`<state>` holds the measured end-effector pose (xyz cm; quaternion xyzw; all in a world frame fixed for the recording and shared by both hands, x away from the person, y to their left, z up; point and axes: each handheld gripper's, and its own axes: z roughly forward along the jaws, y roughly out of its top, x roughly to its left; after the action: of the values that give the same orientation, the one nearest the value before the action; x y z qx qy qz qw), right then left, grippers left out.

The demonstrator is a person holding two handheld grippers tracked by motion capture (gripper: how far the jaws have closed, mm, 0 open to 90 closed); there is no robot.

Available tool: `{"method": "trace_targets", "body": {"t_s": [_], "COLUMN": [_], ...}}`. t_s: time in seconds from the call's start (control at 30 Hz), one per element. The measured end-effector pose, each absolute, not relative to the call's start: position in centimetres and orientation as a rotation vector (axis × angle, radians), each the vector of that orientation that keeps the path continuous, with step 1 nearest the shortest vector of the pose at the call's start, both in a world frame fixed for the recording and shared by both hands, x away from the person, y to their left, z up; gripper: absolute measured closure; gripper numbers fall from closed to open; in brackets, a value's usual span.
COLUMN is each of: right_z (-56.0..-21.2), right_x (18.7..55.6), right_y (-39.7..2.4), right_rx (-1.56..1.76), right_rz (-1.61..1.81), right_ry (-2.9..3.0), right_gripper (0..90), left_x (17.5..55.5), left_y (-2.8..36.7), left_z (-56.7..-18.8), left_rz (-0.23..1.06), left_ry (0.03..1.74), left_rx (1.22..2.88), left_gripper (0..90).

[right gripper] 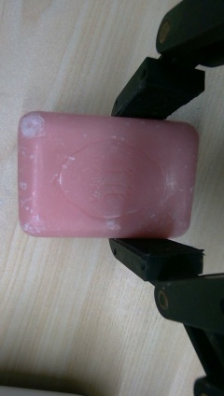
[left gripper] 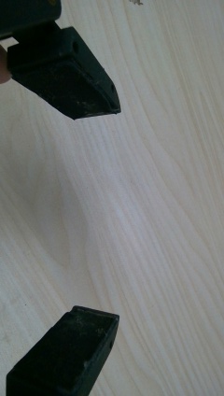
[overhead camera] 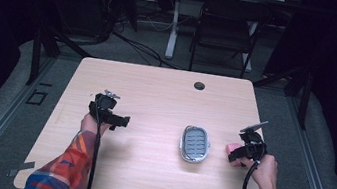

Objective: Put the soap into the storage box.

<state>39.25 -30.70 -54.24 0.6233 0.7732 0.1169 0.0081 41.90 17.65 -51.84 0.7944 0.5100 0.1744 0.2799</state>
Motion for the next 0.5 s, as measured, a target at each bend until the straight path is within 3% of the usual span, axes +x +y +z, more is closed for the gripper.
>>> {"method": "trace_targets", "body": {"t_s": [0.5], "right_z": [-54.43], "right_x": [39.38], "right_y": [-30.51], "right_rx": [1.932], "right_rz": [0.339], "right_ry": [2.429], "right_gripper": [36.0], "left_x": [41.89], "left_y": [17.52], "left_z": [-51.88], "left_rz": [0.464], "left_ry": [1.363], "left_rx": [2.138], "left_gripper": [2.5]}}
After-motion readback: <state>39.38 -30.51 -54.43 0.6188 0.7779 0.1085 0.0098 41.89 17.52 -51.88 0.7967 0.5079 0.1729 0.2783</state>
